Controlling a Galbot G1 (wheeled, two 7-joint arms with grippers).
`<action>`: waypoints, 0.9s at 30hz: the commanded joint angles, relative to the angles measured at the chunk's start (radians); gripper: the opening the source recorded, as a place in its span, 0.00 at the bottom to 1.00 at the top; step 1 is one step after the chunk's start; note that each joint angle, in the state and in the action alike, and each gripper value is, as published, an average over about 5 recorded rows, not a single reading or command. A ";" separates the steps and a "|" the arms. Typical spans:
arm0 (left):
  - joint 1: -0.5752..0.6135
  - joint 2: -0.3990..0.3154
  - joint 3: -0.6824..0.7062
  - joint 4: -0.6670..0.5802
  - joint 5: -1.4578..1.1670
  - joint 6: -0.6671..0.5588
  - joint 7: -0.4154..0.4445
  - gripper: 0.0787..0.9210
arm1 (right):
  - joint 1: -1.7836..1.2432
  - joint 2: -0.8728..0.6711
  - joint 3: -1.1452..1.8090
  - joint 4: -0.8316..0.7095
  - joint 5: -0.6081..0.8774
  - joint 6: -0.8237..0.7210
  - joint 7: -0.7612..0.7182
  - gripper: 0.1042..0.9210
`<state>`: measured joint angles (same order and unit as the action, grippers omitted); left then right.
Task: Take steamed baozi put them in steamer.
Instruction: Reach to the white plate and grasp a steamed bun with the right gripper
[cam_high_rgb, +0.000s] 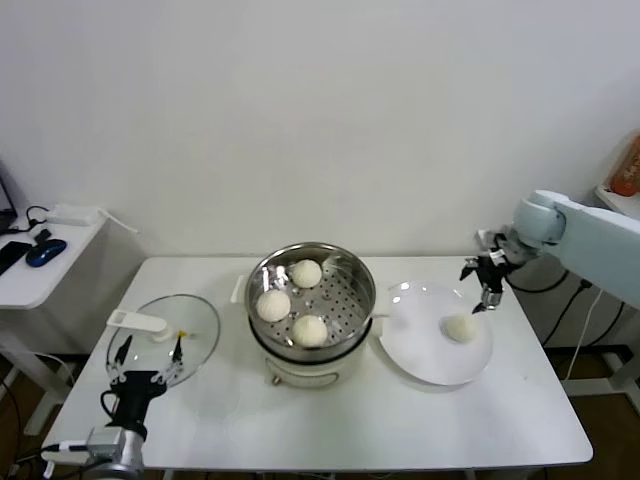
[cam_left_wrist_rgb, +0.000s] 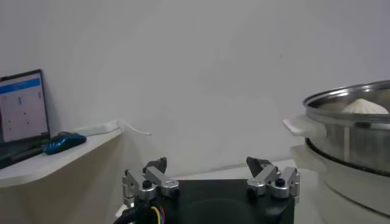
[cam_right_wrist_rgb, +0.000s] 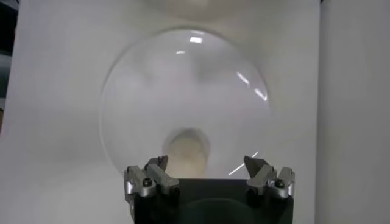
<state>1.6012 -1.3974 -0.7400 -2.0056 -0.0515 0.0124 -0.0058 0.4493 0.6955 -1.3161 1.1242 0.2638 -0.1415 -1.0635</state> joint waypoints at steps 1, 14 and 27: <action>-0.003 -0.003 0.000 0.008 0.004 0.003 0.000 0.88 | -0.249 0.023 0.190 -0.138 -0.215 0.074 0.007 0.88; 0.000 -0.008 -0.005 0.015 0.007 0.003 -0.001 0.88 | -0.338 0.101 0.256 -0.185 -0.261 0.081 0.009 0.88; -0.001 -0.009 -0.004 0.019 0.009 0.002 -0.002 0.88 | -0.362 0.140 0.303 -0.242 -0.307 0.111 0.026 0.88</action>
<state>1.5999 -1.4059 -0.7434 -1.9888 -0.0434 0.0154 -0.0086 0.1276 0.8087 -1.0540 0.9237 -0.0020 -0.0511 -1.0429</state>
